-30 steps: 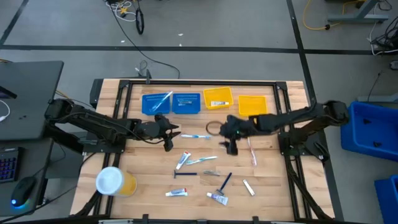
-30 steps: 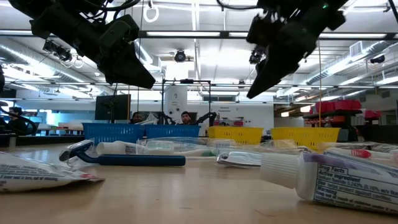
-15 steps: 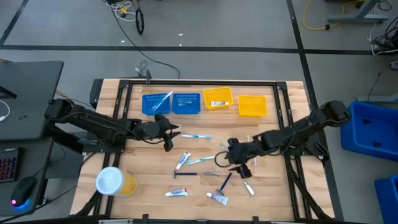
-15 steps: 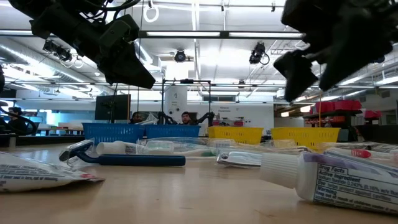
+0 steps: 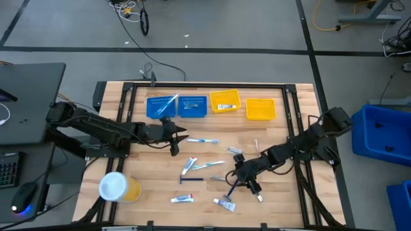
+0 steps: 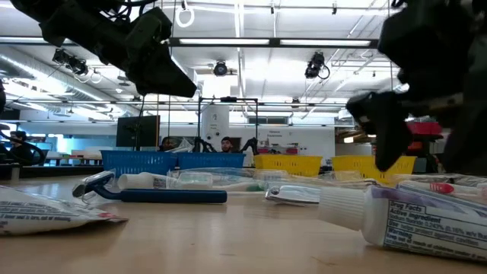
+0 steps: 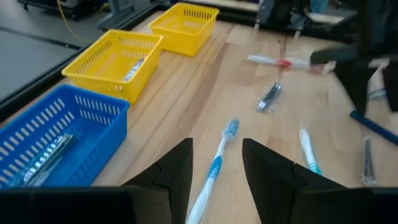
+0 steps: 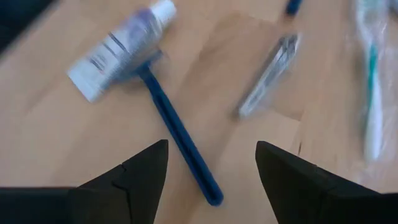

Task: Pick & Place Travel size toiletries
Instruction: Put the blue razor into the right yellow bin

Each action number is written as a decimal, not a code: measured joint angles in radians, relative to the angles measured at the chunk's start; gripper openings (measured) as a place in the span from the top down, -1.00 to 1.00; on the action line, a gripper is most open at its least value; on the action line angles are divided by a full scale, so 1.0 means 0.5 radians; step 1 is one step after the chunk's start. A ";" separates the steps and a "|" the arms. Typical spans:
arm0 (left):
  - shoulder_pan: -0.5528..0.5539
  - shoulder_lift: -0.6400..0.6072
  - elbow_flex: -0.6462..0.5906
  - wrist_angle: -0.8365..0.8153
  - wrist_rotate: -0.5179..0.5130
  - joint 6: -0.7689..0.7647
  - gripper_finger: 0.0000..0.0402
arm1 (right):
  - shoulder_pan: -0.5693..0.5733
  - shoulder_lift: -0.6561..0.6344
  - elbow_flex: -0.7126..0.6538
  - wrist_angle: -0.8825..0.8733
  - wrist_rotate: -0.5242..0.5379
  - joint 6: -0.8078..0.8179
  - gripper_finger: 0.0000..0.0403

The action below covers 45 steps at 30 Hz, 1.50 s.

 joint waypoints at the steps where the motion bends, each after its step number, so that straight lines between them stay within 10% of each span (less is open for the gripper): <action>1: 0.000 0.000 0.001 0.009 0.006 -0.004 0.27 | 0.000 0.034 0.000 0.005 0.000 -0.001 -0.25; 13: 0.000 0.000 0.002 0.015 0.052 0.009 0.27 | 0.014 0.267 0.005 0.213 -0.073 -0.156 -0.17; 34: 0.000 0.000 0.002 0.013 0.052 0.010 0.27 | 0.014 0.275 0.002 0.225 -0.030 -0.257 0.70; 45: 0.000 0.000 0.002 0.012 0.052 0.010 0.27 | 0.008 0.203 -0.008 0.319 0.008 -0.144 0.78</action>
